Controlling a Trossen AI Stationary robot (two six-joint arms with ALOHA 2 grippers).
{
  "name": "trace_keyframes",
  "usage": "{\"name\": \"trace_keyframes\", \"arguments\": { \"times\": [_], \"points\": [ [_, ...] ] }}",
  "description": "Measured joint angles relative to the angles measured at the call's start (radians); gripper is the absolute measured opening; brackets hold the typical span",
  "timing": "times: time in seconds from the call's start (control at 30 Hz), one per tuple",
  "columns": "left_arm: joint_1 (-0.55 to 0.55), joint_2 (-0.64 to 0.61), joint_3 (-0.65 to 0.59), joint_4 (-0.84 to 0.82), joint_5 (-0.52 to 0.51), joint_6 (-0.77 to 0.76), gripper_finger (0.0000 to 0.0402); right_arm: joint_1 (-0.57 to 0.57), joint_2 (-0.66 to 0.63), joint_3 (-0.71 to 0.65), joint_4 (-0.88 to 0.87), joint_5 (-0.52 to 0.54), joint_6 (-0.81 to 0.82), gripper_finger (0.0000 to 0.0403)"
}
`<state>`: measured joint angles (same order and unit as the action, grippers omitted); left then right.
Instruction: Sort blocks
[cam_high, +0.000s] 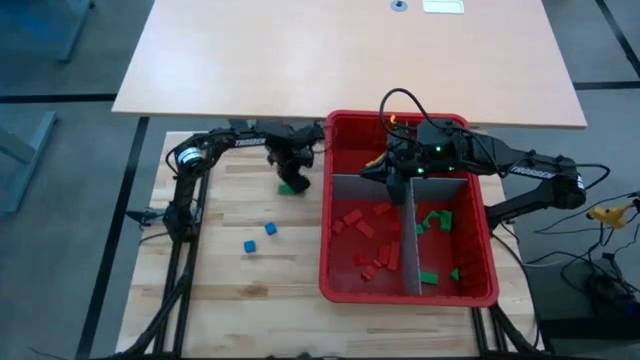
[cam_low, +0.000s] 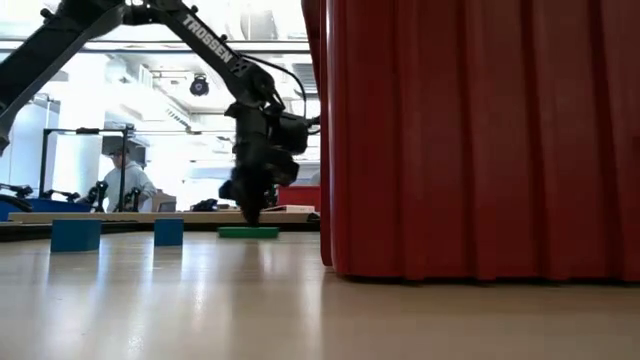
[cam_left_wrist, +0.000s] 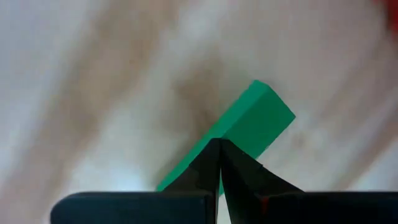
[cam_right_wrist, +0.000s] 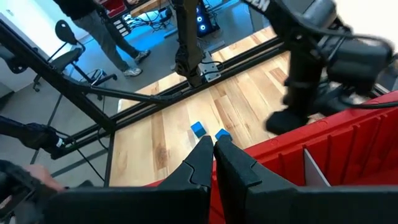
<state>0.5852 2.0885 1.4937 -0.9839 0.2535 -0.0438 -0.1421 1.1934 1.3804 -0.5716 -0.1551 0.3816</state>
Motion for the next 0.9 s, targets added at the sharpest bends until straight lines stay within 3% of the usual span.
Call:
{"name": "trace_keyframes", "arguments": {
  "times": [0.17,0.37,0.63,0.77,0.9],
  "points": [
    [-0.088,-0.057,-0.094,-0.089,0.080,0.030,0.0000,0.000,0.000,0.000,0.000,0.001,-0.015,0.0000],
    [-0.201,-0.186,-0.313,-0.098,0.175,0.000,0.0000,-0.002,0.000,0.000,0.000,0.024,-0.041,0.0000],
    [-0.306,-0.447,-0.598,-0.052,0.182,-0.144,0.0000,-0.012,0.000,0.000,0.000,0.026,-0.061,0.0000],
    [-0.310,-0.626,-0.637,-0.003,0.171,-0.249,0.0000,-0.024,0.000,0.000,0.000,0.026,-0.073,0.0000],
    [-0.307,-0.789,-0.618,0.100,0.079,-0.313,0.0000,-0.044,0.000,0.000,0.000,0.029,-0.087,0.0000]
  ]
}}
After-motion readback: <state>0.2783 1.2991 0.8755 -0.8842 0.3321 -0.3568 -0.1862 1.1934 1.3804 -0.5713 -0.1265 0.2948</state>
